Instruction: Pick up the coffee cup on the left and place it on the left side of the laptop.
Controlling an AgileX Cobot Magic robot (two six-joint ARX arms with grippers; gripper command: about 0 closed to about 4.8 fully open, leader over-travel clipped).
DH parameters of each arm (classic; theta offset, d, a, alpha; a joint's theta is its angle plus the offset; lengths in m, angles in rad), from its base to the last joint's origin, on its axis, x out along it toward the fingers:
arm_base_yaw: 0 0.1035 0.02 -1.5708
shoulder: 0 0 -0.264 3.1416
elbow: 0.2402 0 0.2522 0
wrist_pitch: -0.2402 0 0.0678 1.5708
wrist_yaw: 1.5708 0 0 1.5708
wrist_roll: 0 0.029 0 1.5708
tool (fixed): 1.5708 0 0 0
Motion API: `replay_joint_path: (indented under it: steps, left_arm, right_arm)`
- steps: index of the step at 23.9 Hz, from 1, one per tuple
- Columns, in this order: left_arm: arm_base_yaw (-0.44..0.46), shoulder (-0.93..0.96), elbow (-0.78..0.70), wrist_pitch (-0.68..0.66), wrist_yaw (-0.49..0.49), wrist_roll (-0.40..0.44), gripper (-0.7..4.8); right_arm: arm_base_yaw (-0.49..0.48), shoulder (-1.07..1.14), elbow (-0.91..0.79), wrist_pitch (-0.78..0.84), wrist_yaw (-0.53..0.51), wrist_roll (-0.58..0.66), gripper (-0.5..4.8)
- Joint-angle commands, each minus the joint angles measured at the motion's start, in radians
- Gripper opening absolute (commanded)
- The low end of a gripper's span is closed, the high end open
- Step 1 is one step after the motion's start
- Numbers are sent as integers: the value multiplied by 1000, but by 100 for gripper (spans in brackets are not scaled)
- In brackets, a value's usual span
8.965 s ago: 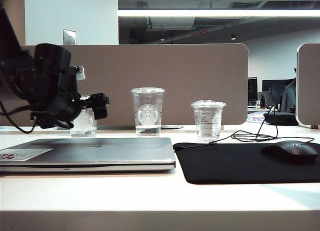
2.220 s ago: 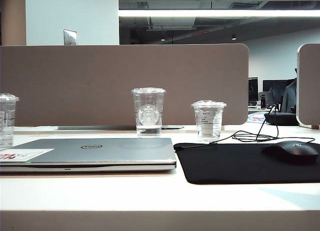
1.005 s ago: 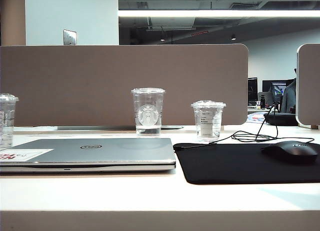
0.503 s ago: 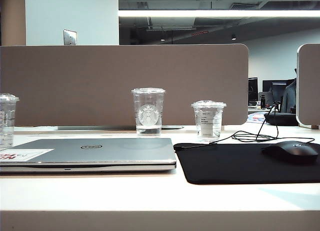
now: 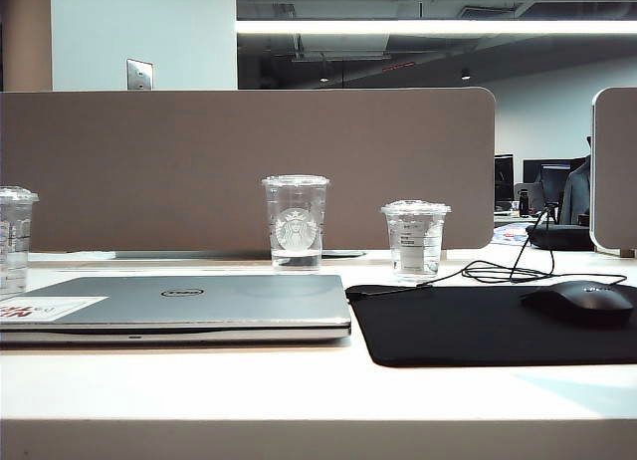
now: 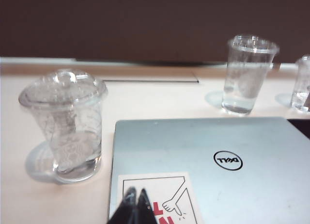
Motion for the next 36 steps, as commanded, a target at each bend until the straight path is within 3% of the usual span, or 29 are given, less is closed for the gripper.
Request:
replay_joint_path:
  steps: [1, 7, 23, 25, 26, 29, 33, 36]
  left_arm:
    - [58, 0, 4, 24, 53, 3, -5]
    - [60, 0, 4, 19, 0, 5, -6]
    - [57, 0, 4, -3, 3, 11, -5]
    - [57, 0, 4, -3, 3, 11, -5]
    - [57, 0, 4, -3, 3, 11, -5]
    - [57, 0, 4, -3, 3, 11, -5]
    - [57, 0, 4, -3, 3, 11, -5]
    - [56, 0, 4, -3, 4, 11, -5]
  right_arm:
    - [0, -3, 6, 18, 0, 0, -3]
    - [0, -3, 6, 18, 0, 0, -3]
    - [1, -3, 6, 18, 0, 0, -3]
    - [-16, -3, 3, 21, 78, 34, -3]
    - [-37, -6, -9, 40, 143, 33, -3]
    - [-137, -58, -89, 159, 192, 32, -3]
    - [-322, -171, -229, 253, 184, 33, -3]
    - [-408, -261, -306, 253, 184, 32, -3]
